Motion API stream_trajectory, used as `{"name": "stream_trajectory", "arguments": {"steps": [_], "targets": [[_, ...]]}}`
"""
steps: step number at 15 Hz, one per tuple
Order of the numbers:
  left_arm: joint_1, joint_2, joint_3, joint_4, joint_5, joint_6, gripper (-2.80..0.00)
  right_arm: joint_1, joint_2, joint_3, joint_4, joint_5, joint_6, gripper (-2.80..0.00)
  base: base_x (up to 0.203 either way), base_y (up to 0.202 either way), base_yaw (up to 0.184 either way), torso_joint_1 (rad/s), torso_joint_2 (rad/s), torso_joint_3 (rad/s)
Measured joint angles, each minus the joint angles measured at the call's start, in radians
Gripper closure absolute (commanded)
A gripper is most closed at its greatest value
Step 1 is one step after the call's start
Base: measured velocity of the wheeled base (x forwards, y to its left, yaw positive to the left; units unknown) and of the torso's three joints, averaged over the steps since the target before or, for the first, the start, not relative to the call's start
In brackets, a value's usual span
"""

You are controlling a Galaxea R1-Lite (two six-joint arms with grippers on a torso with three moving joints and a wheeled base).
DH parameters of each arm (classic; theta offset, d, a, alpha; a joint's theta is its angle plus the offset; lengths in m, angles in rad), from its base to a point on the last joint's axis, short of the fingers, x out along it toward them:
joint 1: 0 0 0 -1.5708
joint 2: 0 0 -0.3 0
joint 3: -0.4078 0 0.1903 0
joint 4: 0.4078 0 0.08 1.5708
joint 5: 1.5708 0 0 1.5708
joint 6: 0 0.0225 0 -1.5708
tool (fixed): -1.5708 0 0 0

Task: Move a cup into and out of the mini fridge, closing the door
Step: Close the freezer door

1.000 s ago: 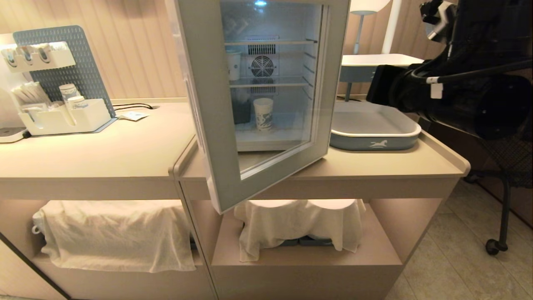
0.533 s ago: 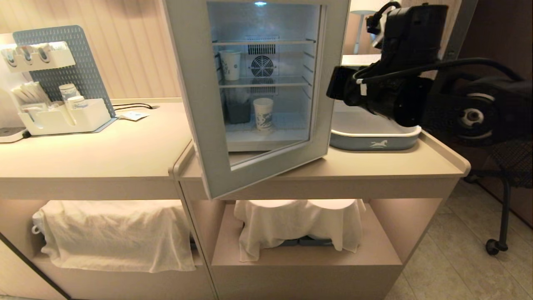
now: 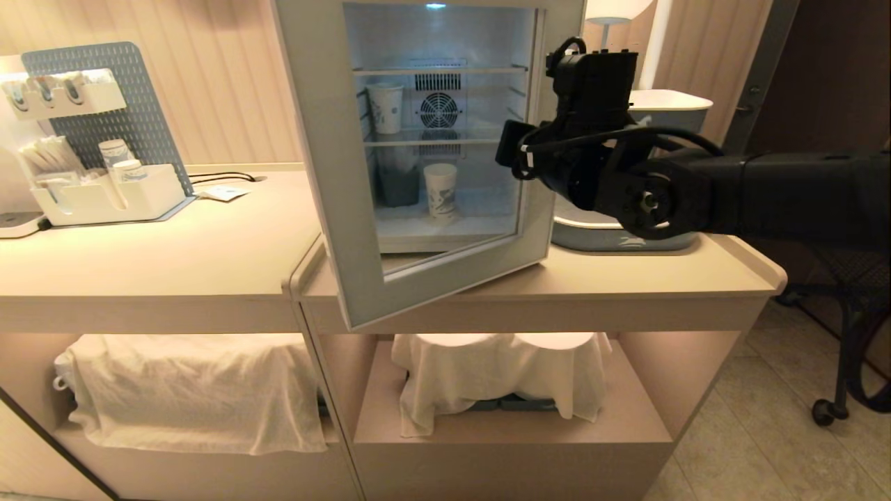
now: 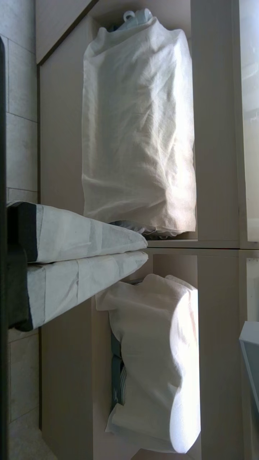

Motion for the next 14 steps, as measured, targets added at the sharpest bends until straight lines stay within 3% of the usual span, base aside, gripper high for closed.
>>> {"name": "stream_trajectory", "arguments": {"steps": [4, 9, 14], "targets": [[0.000, 0.000, 0.000, 0.000, 0.000, 0.000, 0.00, -0.001, 0.098, -0.024, -0.159, 0.044, -0.051, 0.00, 0.000, 0.000, 0.000, 0.000, 0.00, 0.000], [0.000, 0.000, 0.000, 0.000, 0.000, 0.000, 0.00, -0.005, 0.150, 0.002, -0.157, 0.057, -0.060, 0.00, 0.000, 0.000, 0.000, 0.000, 0.00, 0.000], [0.000, 0.000, 0.000, 0.000, 0.000, 0.000, 0.00, -0.033, -0.050, 0.312, -0.128, 0.057, -0.162, 0.00, 0.000, 0.000, 0.000, 0.000, 0.00, 0.000]]}}
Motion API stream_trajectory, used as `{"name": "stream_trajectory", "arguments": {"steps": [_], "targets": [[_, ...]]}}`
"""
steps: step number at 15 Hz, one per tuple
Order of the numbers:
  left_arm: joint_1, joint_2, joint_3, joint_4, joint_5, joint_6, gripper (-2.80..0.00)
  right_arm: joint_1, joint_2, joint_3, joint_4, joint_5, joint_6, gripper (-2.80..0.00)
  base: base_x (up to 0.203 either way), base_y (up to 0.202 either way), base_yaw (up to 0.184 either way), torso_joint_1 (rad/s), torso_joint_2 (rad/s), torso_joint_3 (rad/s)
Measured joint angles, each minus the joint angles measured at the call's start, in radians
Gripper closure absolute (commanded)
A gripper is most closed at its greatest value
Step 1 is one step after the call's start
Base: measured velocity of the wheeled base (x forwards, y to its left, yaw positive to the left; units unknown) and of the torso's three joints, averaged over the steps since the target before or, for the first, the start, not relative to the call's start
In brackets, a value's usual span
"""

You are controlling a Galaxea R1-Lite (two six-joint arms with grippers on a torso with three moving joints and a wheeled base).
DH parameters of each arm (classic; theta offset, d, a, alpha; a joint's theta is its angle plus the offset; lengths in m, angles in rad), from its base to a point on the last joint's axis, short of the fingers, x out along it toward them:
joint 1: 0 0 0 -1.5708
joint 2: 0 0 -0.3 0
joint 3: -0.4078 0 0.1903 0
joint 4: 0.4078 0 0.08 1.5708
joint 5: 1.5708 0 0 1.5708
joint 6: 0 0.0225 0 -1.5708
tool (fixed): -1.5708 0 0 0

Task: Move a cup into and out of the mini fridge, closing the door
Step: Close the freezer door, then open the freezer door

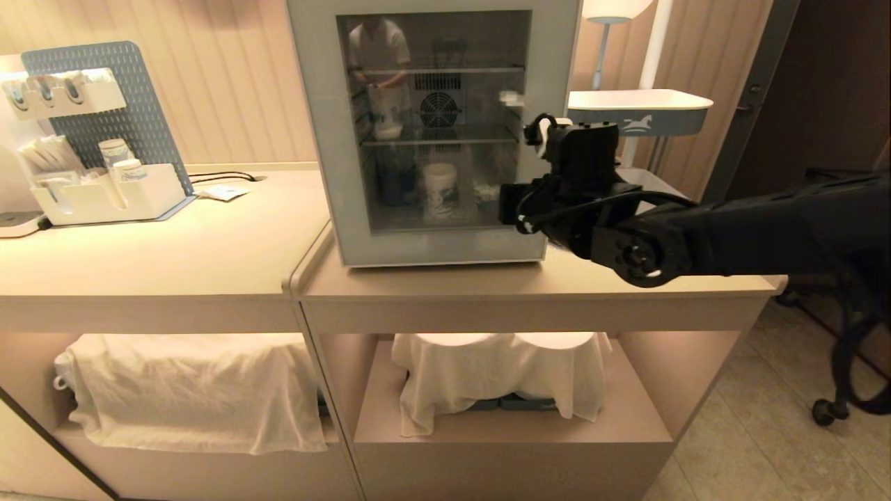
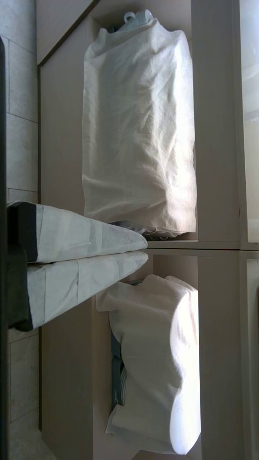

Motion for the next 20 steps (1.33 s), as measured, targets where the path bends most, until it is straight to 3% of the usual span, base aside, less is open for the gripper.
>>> {"name": "stream_trajectory", "arguments": {"steps": [3, 6, 10, 13, 15, 17, 20], "targets": [[0.000, 0.000, 0.000, 0.000, 0.000, 0.000, 0.00, -0.079, -0.217, 0.252, 0.058, 0.000, -0.096, 0.00, 0.000, 0.000, 0.000, 0.000, 0.00, 0.000], [0.000, 0.000, 0.000, 0.000, 0.000, 0.000, 0.00, -0.213, -0.491, 0.505, 0.139, 0.004, -0.212, 0.00, 0.000, 0.000, 0.000, 0.000, 0.00, 0.000], [0.000, 0.000, 0.000, 0.000, 0.000, 0.000, 0.00, -0.373, -0.919, 0.753, 0.344, 0.007, -0.268, 0.00, 0.000, 0.000, 0.000, 0.000, 0.00, 0.000], [0.000, 0.000, 0.000, 0.000, 0.000, 0.001, 0.00, -0.483, -1.264, 0.940, 0.480, 0.012, -0.282, 0.00, 0.000, 0.000, 0.000, 0.000, 0.00, 0.000], [0.000, 0.000, 0.000, 0.000, 0.000, 0.000, 0.00, -0.531, -1.462, 1.107, 0.479, 0.038, -0.284, 0.00, 0.000, 0.000, 0.000, 0.000, 0.00, 0.000], [0.000, 0.000, 0.000, 0.000, 0.000, 0.001, 0.00, -0.559, -1.621, 1.283, 0.432, 0.107, -0.268, 0.00, 0.000, 0.000, 0.000, 0.000, 0.00, 0.000], [0.000, 0.000, 0.000, 0.000, 0.000, 0.000, 0.00, -0.576, -1.792, 1.448, 0.352, 0.243, -0.163, 0.00, 0.000, 0.000, 0.000, 0.000, 0.00, 0.000]]}}
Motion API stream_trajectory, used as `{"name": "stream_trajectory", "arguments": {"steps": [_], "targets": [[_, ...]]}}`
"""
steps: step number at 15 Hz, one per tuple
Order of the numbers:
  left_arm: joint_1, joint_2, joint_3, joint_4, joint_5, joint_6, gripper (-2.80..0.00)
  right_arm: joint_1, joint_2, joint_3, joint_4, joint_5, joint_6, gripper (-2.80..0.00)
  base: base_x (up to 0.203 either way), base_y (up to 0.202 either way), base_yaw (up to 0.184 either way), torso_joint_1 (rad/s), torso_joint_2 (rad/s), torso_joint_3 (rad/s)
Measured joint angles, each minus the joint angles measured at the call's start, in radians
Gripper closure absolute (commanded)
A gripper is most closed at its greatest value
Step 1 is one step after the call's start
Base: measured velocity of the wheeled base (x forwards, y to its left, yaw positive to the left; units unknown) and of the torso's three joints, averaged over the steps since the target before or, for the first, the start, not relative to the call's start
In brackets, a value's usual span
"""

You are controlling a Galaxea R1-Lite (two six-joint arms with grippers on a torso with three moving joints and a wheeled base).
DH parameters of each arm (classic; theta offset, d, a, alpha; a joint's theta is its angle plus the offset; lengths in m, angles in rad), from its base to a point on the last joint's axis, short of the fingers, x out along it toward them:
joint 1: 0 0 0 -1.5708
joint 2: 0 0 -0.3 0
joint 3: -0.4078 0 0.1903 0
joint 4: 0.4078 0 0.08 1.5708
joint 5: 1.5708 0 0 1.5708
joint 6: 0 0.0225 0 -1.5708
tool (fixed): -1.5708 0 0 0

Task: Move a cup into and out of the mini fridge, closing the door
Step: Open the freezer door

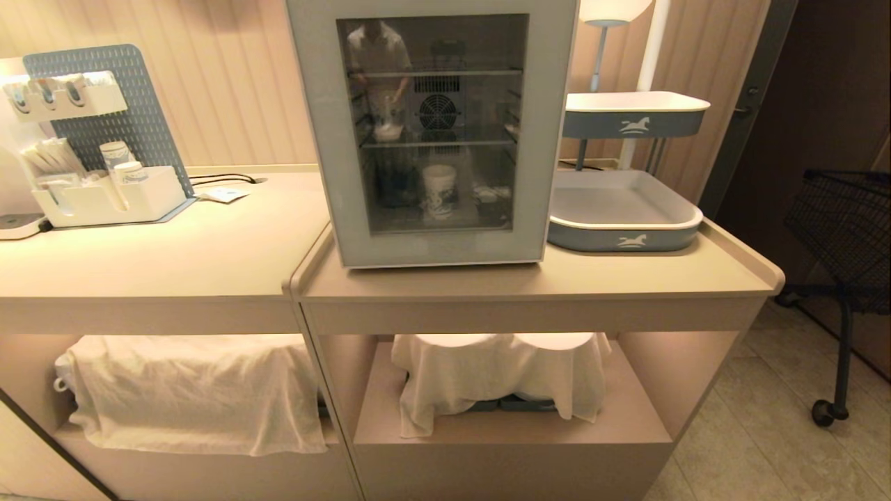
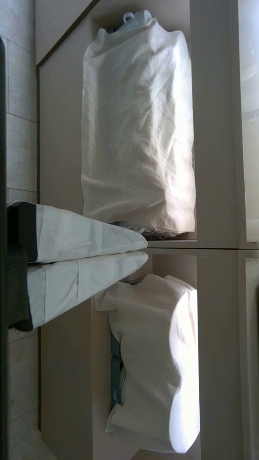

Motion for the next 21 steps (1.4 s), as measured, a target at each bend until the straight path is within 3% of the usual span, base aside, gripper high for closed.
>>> {"name": "stream_trajectory", "arguments": {"steps": [2, 5, 7, 12, 21], "targets": [[0.000, 0.000, 0.000, 0.000, 0.000, 0.000, 0.00, 0.011, -0.095, 0.048, 0.004, 0.032, 0.041, 0.00, 0.000, 0.000, 0.000, 0.000, 0.00, 0.000], [0.000, 0.000, 0.000, 0.000, 0.000, 0.000, 0.00, 0.024, -0.242, 0.099, 0.057, 0.119, 0.036, 0.00, 0.000, 0.000, 0.000, 0.000, 0.00, 0.000], [0.000, 0.000, 0.000, 0.000, 0.000, 0.000, 0.00, 0.029, -0.293, 0.137, 0.006, 0.157, 0.030, 0.00, 0.000, 0.000, 0.000, 0.000, 0.00, 0.000], [0.000, 0.000, 0.000, 0.000, 0.000, 0.000, 0.00, 0.031, -0.330, 0.154, 0.001, 0.166, -0.023, 0.00, 0.000, 0.000, 0.000, 0.000, 0.00, 0.000], [0.000, 0.000, 0.000, 0.001, -0.005, 0.008, 0.00, 0.031, -0.332, 0.154, 0.005, 0.165, -0.014, 0.00, 0.000, 0.000, 0.000, 0.000, 0.00, 0.000]]}}
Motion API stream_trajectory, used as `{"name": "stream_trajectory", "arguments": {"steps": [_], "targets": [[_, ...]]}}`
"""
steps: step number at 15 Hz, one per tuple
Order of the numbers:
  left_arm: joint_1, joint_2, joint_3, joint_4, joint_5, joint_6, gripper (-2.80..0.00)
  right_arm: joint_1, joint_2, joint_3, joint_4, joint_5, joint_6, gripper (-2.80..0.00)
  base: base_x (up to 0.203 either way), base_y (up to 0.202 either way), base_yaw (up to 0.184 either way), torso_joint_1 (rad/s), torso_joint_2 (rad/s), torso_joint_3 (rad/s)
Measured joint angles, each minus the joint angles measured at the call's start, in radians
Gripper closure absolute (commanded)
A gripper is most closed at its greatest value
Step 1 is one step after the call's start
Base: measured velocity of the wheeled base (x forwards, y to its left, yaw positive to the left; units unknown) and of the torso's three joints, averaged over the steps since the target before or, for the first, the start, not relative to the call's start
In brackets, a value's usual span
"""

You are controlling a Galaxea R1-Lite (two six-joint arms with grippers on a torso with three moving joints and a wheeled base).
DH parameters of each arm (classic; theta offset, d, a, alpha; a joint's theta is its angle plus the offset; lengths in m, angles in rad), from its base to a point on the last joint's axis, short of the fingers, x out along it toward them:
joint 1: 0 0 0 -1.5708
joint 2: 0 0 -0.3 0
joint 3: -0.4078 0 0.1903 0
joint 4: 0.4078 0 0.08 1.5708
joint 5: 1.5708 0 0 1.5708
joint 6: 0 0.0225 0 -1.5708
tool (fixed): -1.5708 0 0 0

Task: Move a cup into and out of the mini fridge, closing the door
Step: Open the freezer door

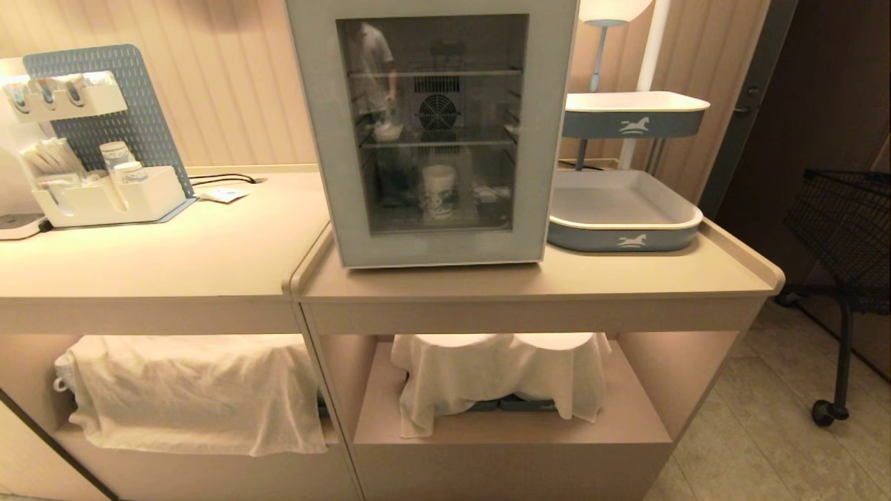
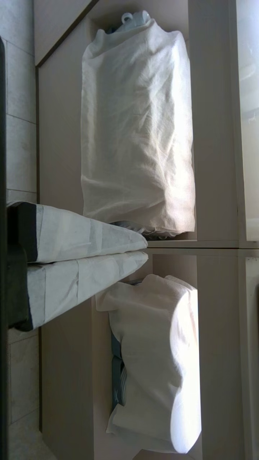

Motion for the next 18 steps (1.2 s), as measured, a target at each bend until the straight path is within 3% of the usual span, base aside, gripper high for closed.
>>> {"name": "stream_trajectory", "arguments": {"steps": [8, 11, 18], "targets": [[0.000, 0.000, 0.000, 0.002, 0.001, -0.006, 0.00, -0.001, 0.000, 0.000, 0.005, -0.004, 0.015, 0.00, 0.000, 0.000, 0.000, 0.000, 0.00, 0.000], [0.000, 0.000, 0.000, 0.006, -0.012, 0.086, 0.00, -0.001, 0.000, 0.000, 0.006, -0.004, 0.015, 0.00, 0.000, 0.000, 0.000, 0.000, 0.00, 0.000], [0.000, 0.000, 0.000, 0.010, -0.009, 0.057, 0.00, -0.001, 0.000, 0.000, 0.006, -0.003, 0.015, 0.00, 0.000, 0.000, 0.000, 0.000, 0.00, 0.000]]}}
